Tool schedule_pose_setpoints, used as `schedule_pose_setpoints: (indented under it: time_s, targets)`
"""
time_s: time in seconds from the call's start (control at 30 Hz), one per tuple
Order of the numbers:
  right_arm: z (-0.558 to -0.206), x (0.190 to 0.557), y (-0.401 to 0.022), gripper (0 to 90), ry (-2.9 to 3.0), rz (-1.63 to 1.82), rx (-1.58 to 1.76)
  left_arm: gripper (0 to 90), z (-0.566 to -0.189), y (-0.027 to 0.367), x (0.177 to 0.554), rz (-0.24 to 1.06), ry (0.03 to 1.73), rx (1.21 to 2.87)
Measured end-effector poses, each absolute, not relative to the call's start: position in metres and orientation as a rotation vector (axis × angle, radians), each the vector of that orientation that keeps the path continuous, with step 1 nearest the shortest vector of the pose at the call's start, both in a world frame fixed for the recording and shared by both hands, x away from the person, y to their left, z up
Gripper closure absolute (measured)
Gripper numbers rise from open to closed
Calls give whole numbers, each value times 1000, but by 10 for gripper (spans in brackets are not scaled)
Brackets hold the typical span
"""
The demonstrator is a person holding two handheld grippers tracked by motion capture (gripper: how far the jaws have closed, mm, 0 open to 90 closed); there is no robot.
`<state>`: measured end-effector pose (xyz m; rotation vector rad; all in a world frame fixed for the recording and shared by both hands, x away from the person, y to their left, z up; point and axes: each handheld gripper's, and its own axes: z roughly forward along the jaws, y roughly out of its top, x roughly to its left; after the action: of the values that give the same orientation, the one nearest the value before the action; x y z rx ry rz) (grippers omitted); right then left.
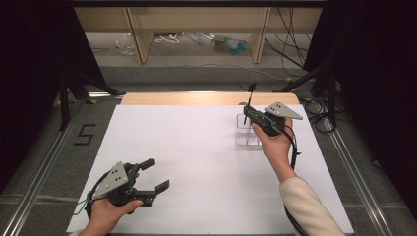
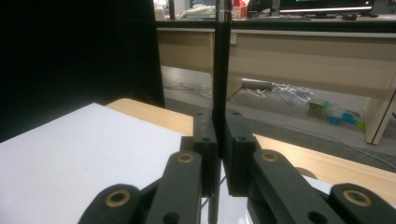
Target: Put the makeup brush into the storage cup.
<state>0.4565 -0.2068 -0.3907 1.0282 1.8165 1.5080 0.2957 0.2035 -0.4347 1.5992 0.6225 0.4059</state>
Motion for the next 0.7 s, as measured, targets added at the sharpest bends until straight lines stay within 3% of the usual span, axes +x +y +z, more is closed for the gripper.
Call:
schedule_pose_setpoints:
  time_s: [0.7]
  targets:
    - [-392, 462, -207, 856, 1808, 1491, 1041, 153, -435, 204, 296, 406, 617, 1595]
